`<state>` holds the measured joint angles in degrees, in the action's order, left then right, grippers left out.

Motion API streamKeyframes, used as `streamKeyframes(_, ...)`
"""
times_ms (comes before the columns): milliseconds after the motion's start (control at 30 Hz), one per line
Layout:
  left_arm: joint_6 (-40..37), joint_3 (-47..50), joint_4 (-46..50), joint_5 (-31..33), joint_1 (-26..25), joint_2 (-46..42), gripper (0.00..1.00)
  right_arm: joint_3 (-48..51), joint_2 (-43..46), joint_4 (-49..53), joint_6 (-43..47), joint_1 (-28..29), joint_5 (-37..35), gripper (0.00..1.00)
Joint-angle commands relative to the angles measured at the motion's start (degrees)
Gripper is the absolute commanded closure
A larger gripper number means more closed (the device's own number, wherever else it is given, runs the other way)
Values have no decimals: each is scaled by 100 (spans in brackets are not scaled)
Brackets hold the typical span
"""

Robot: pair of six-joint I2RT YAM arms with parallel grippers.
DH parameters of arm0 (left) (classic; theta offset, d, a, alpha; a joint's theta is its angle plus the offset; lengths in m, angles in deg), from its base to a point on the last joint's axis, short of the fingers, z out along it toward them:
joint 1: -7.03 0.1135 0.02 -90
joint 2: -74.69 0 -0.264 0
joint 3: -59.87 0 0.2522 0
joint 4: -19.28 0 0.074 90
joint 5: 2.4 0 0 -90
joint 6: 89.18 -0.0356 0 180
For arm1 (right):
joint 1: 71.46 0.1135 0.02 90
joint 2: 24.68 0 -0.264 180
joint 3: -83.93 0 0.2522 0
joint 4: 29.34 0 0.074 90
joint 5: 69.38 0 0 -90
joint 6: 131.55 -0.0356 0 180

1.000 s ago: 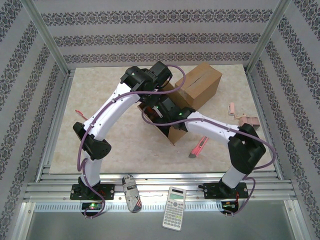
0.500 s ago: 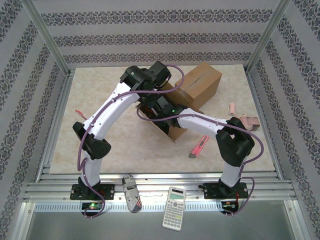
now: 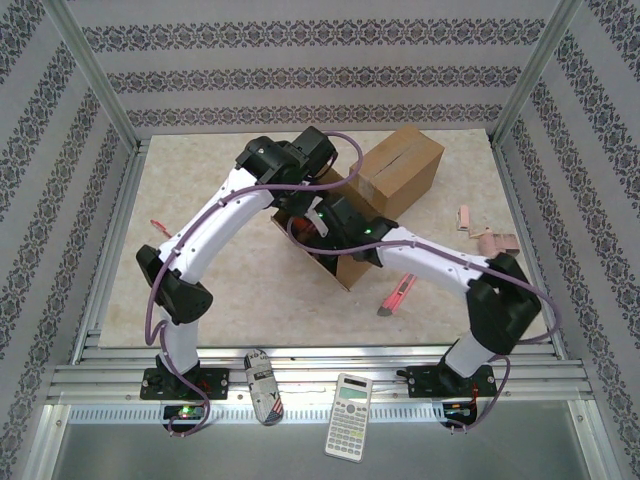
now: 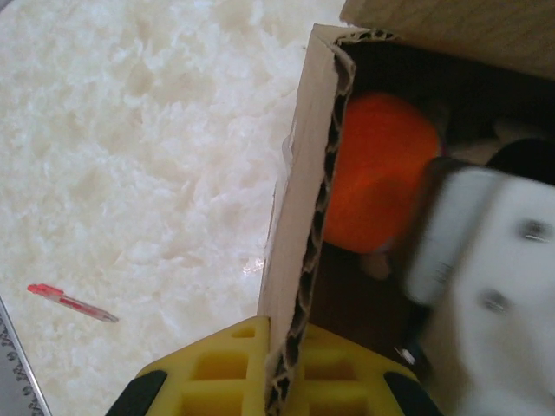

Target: Unpack the express box

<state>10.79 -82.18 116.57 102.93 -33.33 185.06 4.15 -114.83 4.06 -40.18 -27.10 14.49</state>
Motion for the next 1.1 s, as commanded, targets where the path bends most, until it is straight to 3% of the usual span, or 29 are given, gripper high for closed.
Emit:
streamKeyframes(0, 215, 184, -249, -28, 189, -210, 100, 146, 575, -501, -190, -27, 284, 100)
streamKeyframes(533, 474, 843, -629, -361, 633, -395, 100, 1267, 2505, -1953, -976, -33, 519, 100)
streamKeyframes(833, 909, 1079, -662, -610, 936, -523, 100, 1649, 3131, -2730, -1457, -32, 55, 100)
streamKeyframes(1067, 1351, 1571, -957, -1266, 1471, -834, 100, 1687, 3601, -3019, -1755, -198, -349, 100)
